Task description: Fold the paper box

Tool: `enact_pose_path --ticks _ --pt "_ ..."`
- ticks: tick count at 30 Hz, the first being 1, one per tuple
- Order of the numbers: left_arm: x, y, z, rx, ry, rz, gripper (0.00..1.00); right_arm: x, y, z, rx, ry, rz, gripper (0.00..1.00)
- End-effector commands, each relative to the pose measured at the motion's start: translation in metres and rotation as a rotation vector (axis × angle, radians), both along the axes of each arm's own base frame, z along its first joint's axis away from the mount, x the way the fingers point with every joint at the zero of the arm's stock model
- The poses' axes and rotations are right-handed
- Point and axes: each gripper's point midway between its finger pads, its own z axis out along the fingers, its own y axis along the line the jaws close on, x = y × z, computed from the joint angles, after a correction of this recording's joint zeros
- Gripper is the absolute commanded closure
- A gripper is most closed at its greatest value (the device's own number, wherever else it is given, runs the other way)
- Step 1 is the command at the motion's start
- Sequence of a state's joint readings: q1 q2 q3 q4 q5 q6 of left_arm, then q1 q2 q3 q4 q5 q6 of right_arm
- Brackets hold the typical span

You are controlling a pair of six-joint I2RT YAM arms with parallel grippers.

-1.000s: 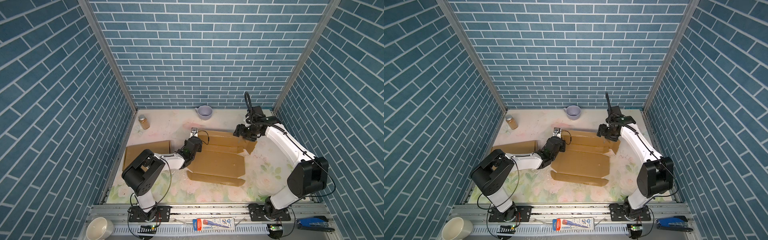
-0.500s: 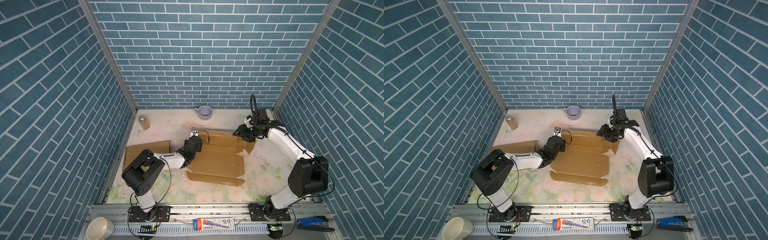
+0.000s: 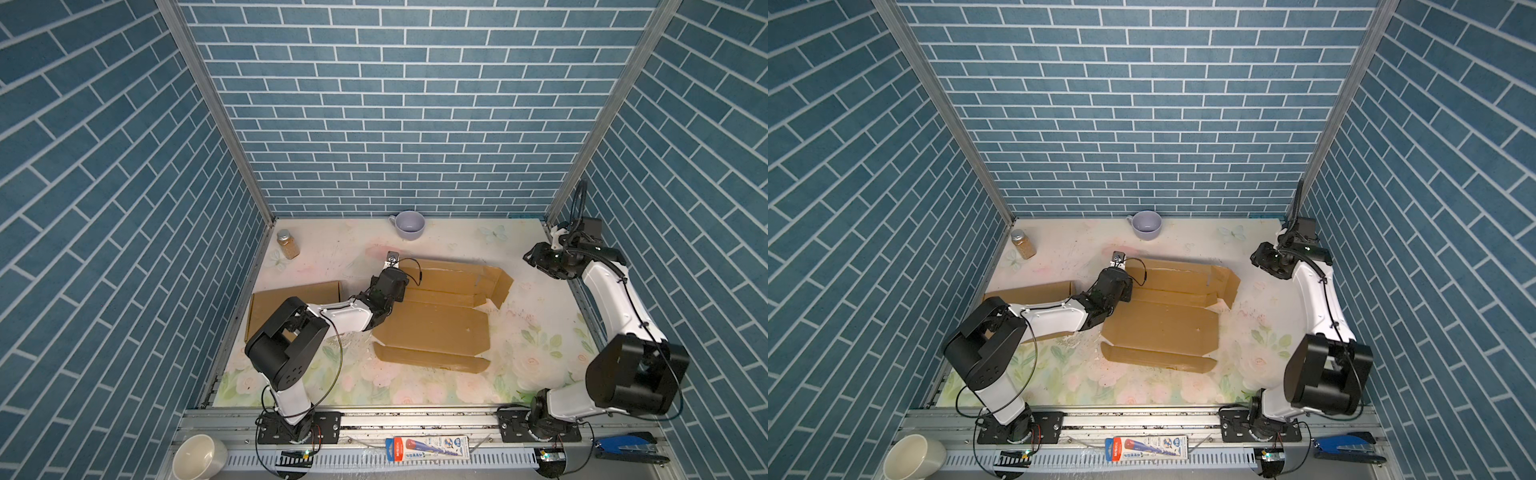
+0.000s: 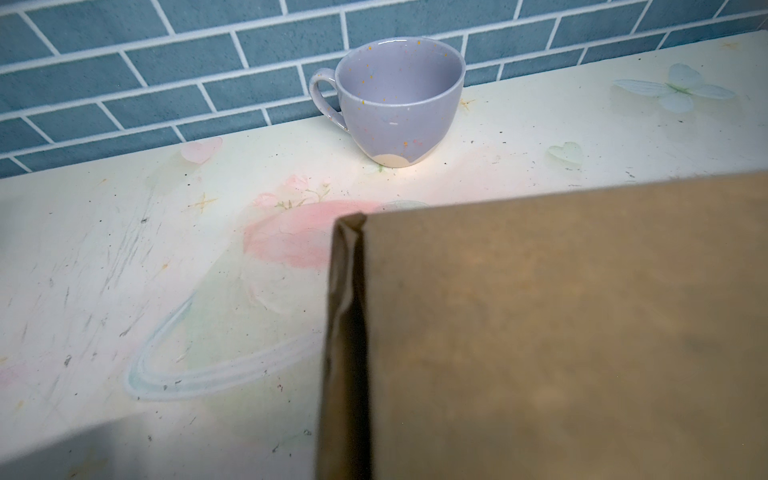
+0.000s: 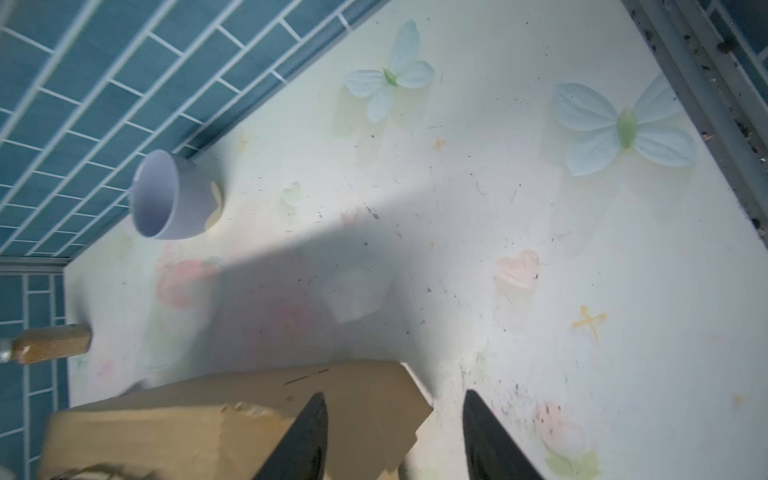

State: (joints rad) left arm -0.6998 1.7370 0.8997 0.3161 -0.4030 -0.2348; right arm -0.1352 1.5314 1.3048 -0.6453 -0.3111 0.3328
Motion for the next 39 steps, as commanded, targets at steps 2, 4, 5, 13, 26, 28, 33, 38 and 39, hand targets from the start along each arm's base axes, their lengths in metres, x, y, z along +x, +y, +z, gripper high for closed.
enact_pose_path --ticks 2,4,5,13,26,28,33,38,39 --pt "-0.006 0.002 -0.03 0.076 0.102 -0.025 1.0 0.02 0.004 -0.049 -0.039 -0.007 0.056 0.49" --pt "-0.005 0.001 -0.031 0.073 0.111 -0.021 1.0 0.025 0.013 -0.061 -0.027 -0.034 0.096 0.49" --pt "-0.005 0.001 -0.032 0.069 0.116 -0.02 1.0 0.027 0.02 -0.067 -0.017 -0.049 0.121 0.49" --pt "-0.001 0.002 -0.032 0.064 0.138 -0.009 1.0 0.011 0.057 -0.091 0.064 -0.045 0.272 0.54" --pt "-0.001 0.006 -0.031 0.052 0.149 0.01 1.0 -0.042 0.099 -0.074 0.059 -0.001 0.401 0.66" --pt "-0.002 0.006 -0.033 0.054 0.156 0.01 1.0 -0.045 0.105 -0.07 0.061 -0.002 0.421 0.68" --pt "-0.002 0.008 -0.034 0.056 0.157 0.015 1.0 -0.063 0.123 -0.071 0.077 0.029 0.488 0.68" --pt "-0.002 0.008 -0.034 0.063 0.158 0.016 1.0 -0.079 0.115 -0.084 0.001 0.079 0.46 0.68" --pt "-0.002 0.009 -0.034 0.065 0.158 0.017 1.0 -0.08 0.106 -0.088 -0.04 0.099 0.435 0.68"
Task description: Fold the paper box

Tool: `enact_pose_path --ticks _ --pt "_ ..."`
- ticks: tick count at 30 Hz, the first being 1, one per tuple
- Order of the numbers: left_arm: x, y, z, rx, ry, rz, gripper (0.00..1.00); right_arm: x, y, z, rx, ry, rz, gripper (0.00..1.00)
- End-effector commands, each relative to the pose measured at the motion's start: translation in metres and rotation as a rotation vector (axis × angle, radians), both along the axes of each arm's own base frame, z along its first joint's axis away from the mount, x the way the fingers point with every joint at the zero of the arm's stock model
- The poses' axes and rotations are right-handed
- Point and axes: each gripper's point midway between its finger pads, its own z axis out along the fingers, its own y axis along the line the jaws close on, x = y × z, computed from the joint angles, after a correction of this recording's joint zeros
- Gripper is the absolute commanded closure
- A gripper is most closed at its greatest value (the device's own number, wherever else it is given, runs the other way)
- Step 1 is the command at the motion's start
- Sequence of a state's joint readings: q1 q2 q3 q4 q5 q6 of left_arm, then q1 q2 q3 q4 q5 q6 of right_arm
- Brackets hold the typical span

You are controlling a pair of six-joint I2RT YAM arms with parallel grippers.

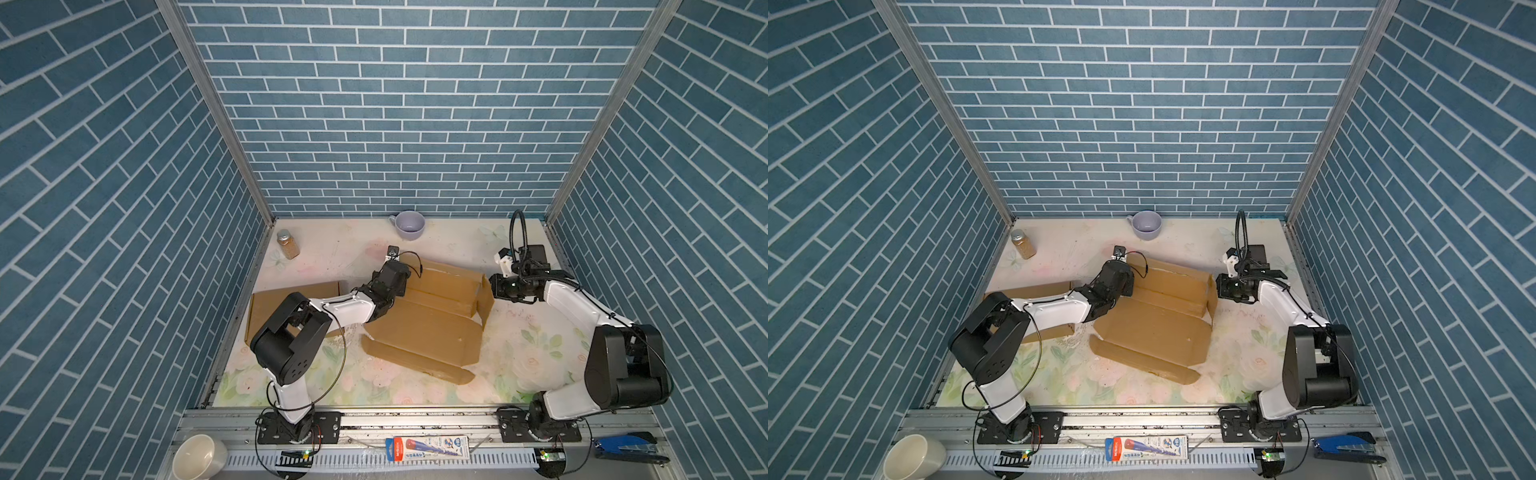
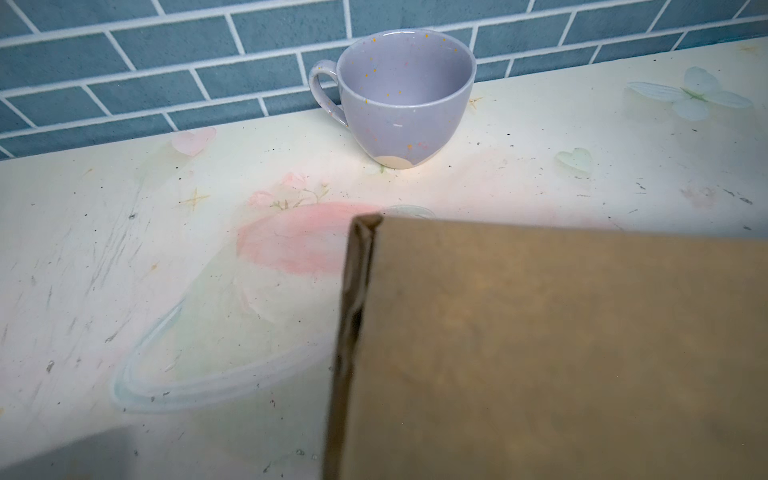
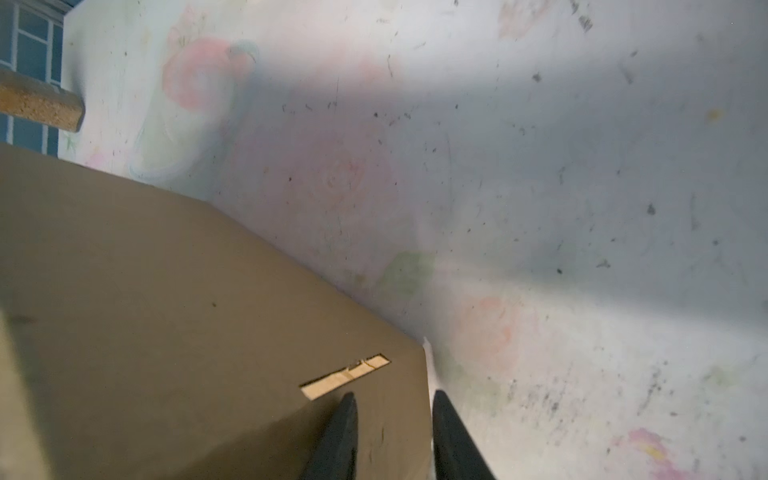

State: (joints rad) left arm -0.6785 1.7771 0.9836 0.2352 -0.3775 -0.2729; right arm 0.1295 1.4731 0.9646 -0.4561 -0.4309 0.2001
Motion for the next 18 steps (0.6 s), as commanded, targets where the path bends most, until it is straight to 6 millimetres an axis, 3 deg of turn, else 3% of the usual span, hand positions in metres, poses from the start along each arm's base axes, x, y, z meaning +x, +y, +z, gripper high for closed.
enact_pose_path --ticks 1,4,9,15,18 --pt "-0.015 0.012 -0.034 0.084 0.116 -0.007 1.0 -0.02 -0.021 -0.016 -0.115 0.056 -0.015 0.68" --pt "-0.015 0.015 -0.033 0.088 0.118 0.007 1.0 -0.024 -0.029 -0.025 -0.108 0.109 -0.036 0.68" --pt "-0.017 0.019 -0.037 0.097 0.136 0.02 1.0 -0.025 -0.012 -0.033 -0.033 0.12 0.0 0.68" --pt "-0.018 0.018 -0.039 0.087 0.145 0.017 1.0 -0.024 0.026 -0.01 0.083 0.067 0.103 0.68" --pt "-0.018 0.017 -0.038 0.083 0.144 0.018 1.0 -0.021 0.031 -0.002 0.12 0.048 0.106 0.68"
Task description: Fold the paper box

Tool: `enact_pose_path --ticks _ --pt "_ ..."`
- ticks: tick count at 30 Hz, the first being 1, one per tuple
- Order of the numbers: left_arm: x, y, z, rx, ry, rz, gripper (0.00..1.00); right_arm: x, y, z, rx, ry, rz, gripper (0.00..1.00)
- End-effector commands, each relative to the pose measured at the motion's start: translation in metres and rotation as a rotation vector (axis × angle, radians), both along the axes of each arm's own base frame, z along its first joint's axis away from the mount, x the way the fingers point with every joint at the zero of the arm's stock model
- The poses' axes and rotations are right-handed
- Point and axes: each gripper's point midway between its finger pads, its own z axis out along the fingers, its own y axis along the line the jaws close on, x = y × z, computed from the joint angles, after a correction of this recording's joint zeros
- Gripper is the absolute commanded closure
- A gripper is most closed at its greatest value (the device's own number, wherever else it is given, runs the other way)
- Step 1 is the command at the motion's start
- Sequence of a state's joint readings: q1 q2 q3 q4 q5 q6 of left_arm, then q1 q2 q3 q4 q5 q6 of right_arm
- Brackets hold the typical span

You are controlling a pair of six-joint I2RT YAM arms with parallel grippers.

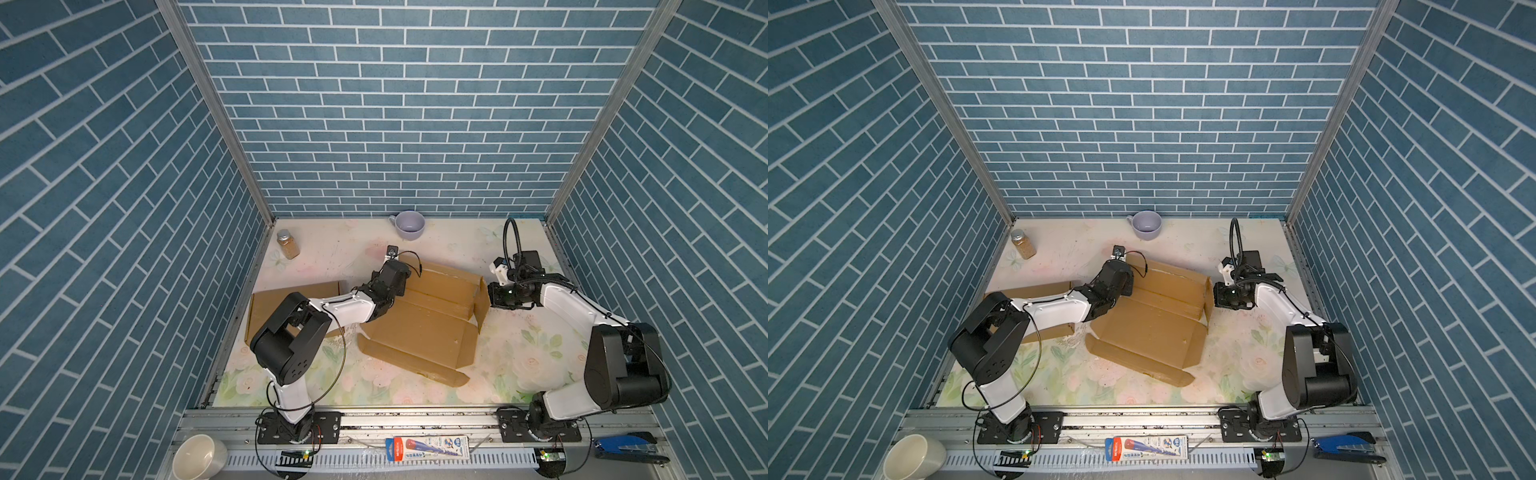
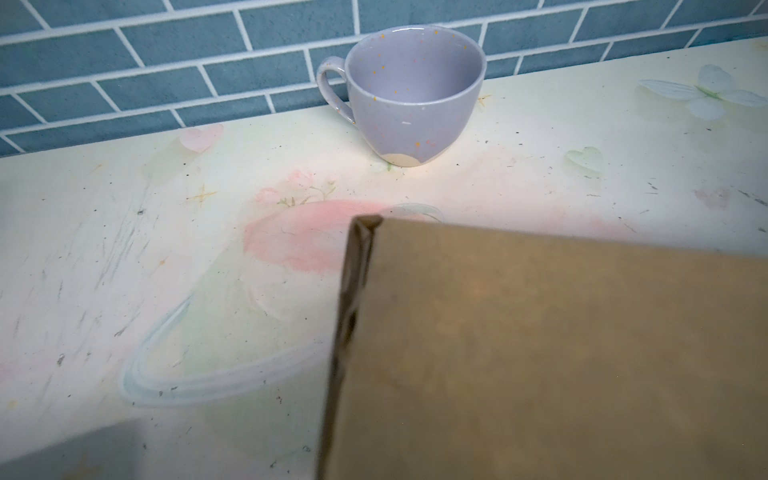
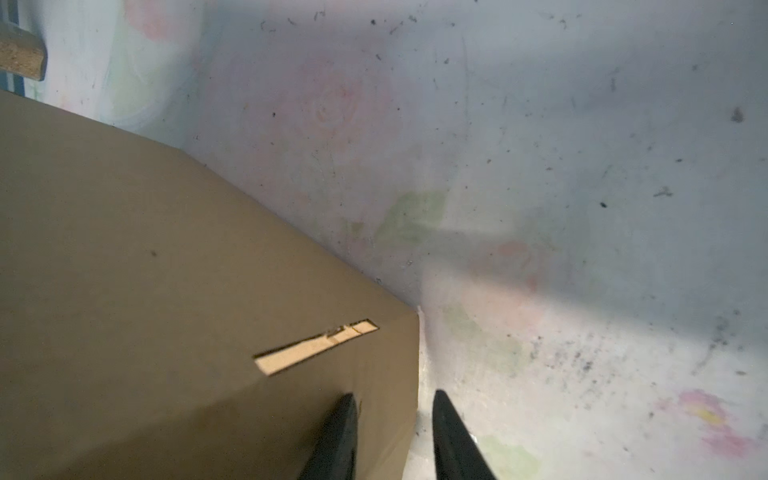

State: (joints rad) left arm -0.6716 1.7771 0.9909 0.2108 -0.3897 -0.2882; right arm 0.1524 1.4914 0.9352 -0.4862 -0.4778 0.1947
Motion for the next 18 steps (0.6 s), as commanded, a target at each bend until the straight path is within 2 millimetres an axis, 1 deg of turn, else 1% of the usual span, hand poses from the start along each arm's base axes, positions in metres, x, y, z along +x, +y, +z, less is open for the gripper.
enact_pose_path --ticks 1,4,5,6,7,10,14,16,18 --pt "-0.019 0.011 -0.037 0.076 0.134 -0.007 1.0 -0.001 0.019 0.013 0.09 -0.025 0.053 0.68" --pt "-0.019 0.012 -0.036 0.08 0.134 -0.005 1.0 -0.003 0.014 0.011 0.065 -0.01 0.039 0.67" --pt "-0.019 0.013 -0.036 0.083 0.134 -0.002 1.0 -0.004 0.007 0.008 0.028 0.003 0.018 0.67" --pt "-0.02 0.015 -0.035 0.091 0.135 0.005 1.0 -0.005 -0.008 0.0 -0.055 0.032 -0.031 0.66" --pt "-0.02 0.018 -0.035 0.097 0.137 0.012 1.0 -0.009 -0.018 -0.007 -0.113 0.066 -0.053 0.66" --pt "-0.021 0.023 -0.035 0.093 0.151 0.028 1.0 -0.026 -0.031 -0.022 -0.178 0.122 -0.072 0.64" --pt "-0.025 0.026 -0.042 0.095 0.174 0.036 1.0 -0.044 -0.03 -0.04 -0.163 0.172 -0.091 0.63" --pt "-0.027 0.026 -0.047 0.09 0.183 0.038 1.0 -0.049 -0.025 -0.047 -0.134 0.182 -0.092 0.63" --pt "-0.027 0.026 -0.05 0.084 0.188 0.037 1.0 -0.048 -0.016 -0.047 -0.088 0.166 -0.078 0.63"
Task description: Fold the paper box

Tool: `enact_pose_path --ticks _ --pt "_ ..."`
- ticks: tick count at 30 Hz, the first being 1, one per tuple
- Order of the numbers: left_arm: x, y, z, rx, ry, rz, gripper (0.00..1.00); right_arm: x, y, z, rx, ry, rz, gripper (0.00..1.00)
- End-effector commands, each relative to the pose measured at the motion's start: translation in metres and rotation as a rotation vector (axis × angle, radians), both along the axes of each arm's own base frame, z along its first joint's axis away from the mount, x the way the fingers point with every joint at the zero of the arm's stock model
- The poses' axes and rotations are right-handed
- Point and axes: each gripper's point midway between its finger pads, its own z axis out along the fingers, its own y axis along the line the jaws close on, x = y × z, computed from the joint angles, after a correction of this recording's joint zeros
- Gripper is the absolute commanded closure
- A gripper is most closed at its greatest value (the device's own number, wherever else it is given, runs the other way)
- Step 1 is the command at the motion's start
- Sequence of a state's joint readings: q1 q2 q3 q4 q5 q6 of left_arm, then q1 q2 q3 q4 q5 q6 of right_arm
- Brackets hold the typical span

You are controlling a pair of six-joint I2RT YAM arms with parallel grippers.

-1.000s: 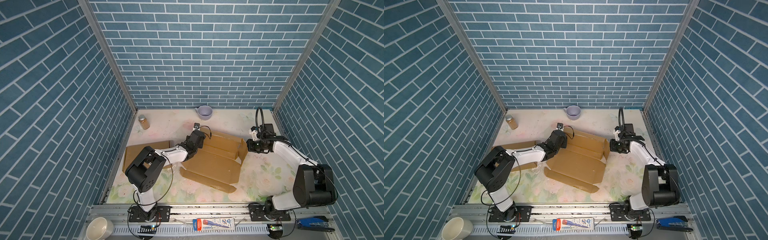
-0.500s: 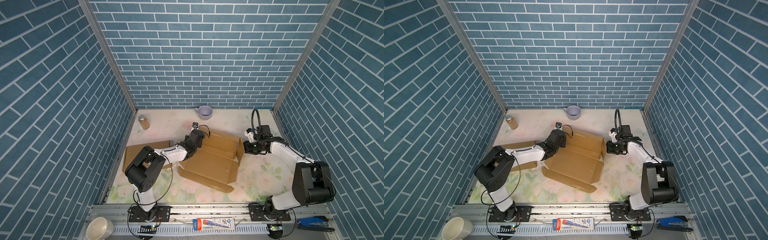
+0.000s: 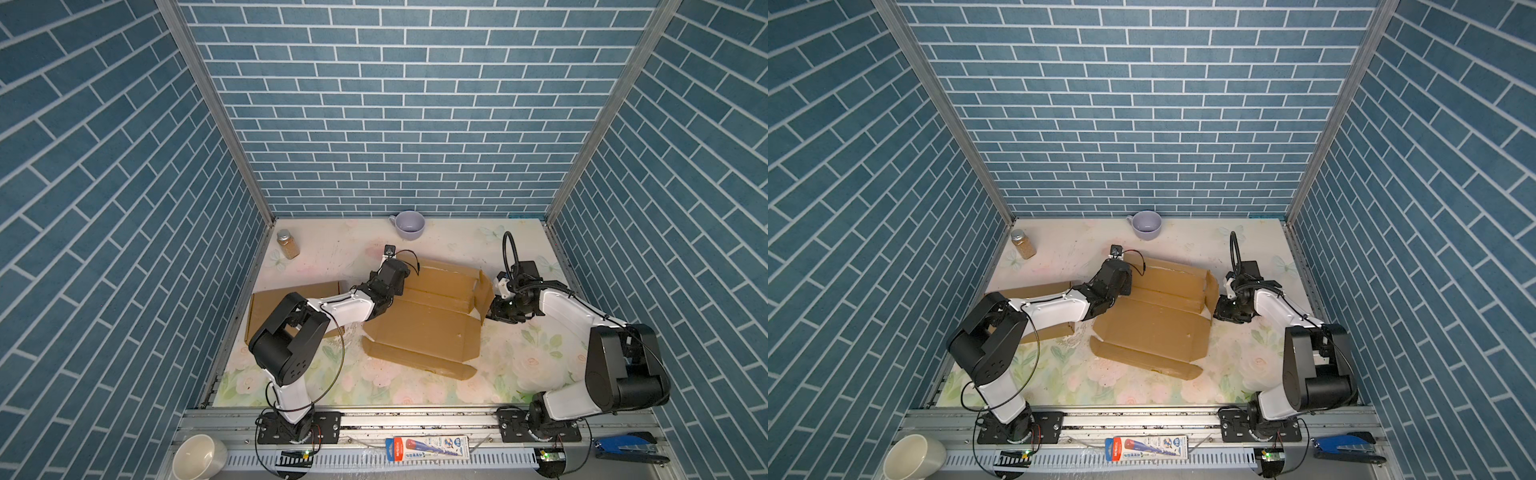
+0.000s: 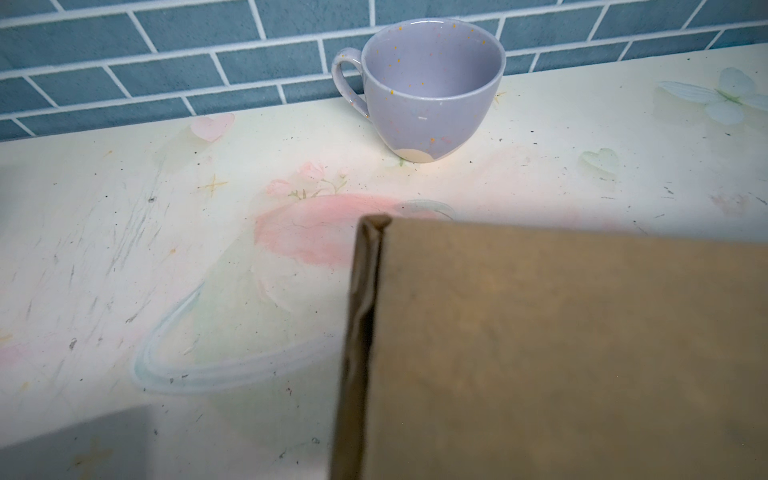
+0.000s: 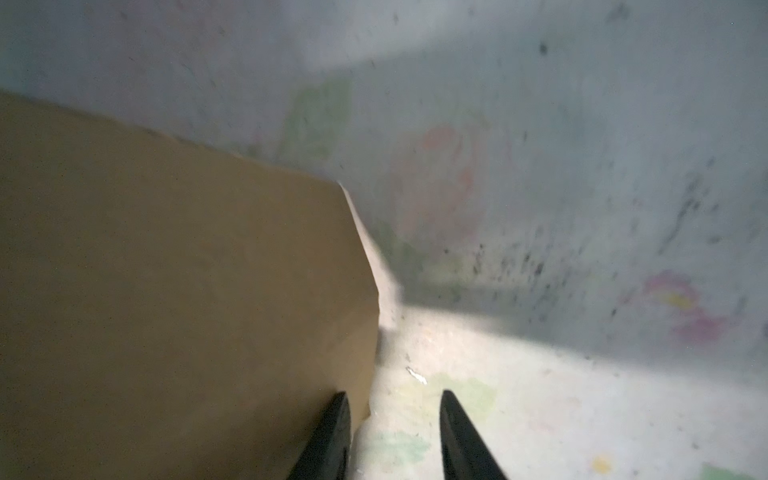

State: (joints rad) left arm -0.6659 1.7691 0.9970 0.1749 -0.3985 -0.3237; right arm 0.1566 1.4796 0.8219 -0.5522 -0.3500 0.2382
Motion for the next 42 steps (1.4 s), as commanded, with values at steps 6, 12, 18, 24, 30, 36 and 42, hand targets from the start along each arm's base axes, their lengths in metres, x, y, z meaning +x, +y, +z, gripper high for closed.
enact_pose_path --ticks 6,12,18,24,30,36,42 --pt "-0.027 0.017 -0.05 0.088 0.176 -0.009 1.0 0.021 0.045 0.053 0.283 -0.188 0.021 0.63" --pt "-0.027 0.013 -0.049 0.076 0.173 -0.017 1.0 0.033 0.057 0.073 0.349 -0.242 0.021 0.63" --pt "-0.028 0.014 -0.047 0.09 0.171 -0.022 1.0 0.024 0.041 0.047 0.198 -0.169 0.034 0.65" --pt "-0.028 0.021 -0.047 0.112 0.173 -0.019 1.0 0.02 0.027 0.092 0.262 -0.258 0.058 0.6" --pt "-0.028 0.021 -0.05 0.113 0.178 -0.025 1.0 0.045 -0.007 0.132 0.267 -0.374 -0.074 0.6" --pt "-0.029 0.02 -0.053 0.117 0.184 -0.03 1.0 0.082 -0.062 0.091 0.019 -0.316 -0.252 0.68" --pt "-0.028 0.019 -0.056 0.115 0.196 -0.034 1.0 0.115 -0.061 0.056 0.007 -0.346 -0.217 0.68"
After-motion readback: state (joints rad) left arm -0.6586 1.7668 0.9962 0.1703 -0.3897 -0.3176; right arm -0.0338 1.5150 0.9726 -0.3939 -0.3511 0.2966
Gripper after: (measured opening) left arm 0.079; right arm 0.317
